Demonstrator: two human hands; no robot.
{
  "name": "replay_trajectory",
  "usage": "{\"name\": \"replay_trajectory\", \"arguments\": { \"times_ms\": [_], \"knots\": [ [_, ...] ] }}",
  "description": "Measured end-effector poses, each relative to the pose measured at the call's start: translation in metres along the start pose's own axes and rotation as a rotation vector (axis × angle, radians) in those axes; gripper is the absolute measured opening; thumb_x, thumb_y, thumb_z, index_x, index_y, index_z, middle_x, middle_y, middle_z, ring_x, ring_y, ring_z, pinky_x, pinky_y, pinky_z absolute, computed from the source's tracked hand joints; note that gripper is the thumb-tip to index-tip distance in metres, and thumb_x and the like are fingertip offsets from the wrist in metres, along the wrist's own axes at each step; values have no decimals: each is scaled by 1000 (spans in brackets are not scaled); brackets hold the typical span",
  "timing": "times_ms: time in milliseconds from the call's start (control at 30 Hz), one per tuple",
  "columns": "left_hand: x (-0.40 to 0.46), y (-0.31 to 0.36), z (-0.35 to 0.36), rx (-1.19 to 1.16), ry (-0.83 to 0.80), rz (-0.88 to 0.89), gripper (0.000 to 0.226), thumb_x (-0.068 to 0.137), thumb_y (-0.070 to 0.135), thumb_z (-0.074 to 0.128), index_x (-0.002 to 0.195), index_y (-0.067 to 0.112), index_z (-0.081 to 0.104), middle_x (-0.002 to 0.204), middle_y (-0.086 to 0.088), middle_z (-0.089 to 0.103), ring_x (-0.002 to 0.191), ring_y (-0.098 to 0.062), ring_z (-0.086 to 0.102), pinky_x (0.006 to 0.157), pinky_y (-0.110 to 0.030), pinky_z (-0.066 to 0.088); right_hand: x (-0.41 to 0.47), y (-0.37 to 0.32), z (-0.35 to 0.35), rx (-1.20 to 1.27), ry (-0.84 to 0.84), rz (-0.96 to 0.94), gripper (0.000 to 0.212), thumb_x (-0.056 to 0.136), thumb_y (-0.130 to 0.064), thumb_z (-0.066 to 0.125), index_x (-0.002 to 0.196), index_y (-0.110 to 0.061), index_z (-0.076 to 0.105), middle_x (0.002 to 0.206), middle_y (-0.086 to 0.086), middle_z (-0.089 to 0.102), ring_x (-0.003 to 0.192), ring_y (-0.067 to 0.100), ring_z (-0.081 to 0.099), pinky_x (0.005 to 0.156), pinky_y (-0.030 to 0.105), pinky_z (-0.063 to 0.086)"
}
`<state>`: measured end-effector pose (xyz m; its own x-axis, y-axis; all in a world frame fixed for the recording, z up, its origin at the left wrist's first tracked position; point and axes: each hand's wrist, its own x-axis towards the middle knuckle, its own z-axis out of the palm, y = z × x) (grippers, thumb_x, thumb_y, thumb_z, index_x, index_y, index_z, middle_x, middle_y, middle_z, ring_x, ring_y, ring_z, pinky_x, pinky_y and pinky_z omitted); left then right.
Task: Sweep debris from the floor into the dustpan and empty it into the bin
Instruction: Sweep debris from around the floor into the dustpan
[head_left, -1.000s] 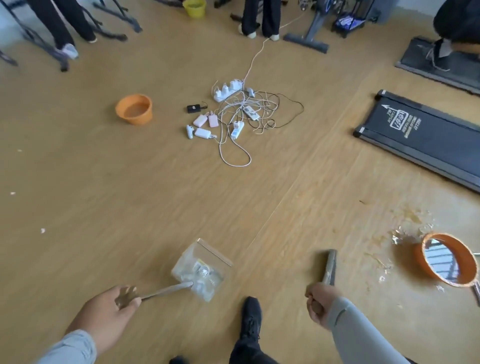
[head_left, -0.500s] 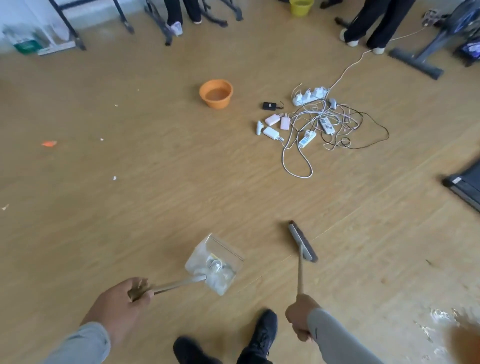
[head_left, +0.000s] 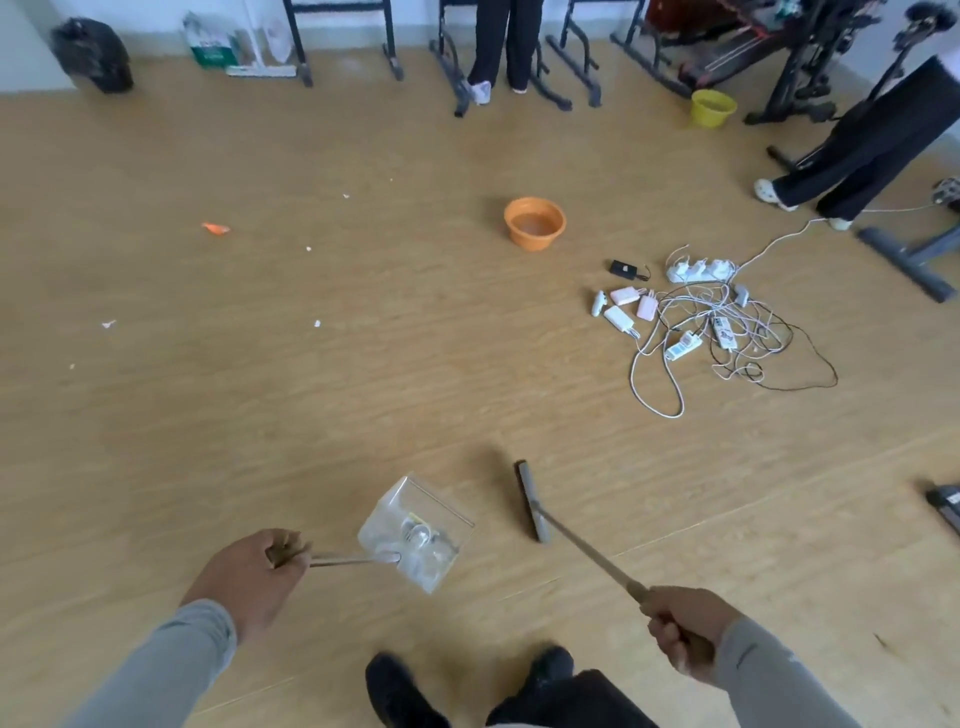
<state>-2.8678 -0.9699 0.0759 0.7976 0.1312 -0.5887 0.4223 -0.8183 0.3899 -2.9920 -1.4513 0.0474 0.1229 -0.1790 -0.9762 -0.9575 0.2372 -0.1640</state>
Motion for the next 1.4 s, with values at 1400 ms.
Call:
{"name": "replay_trajectory", "arguments": {
  "times_ms": [1400],
  "knots": [
    [286,-38,-269,-118,292,-356,31,85,38,75,113,24,70,91,1,70,85,-25,62,78,-36,46,71,-445,382,-344,-219,-58,6,90,-2,50,95,-4,52,55,2,44,41,12,39,36,21,32]
  ]
}}
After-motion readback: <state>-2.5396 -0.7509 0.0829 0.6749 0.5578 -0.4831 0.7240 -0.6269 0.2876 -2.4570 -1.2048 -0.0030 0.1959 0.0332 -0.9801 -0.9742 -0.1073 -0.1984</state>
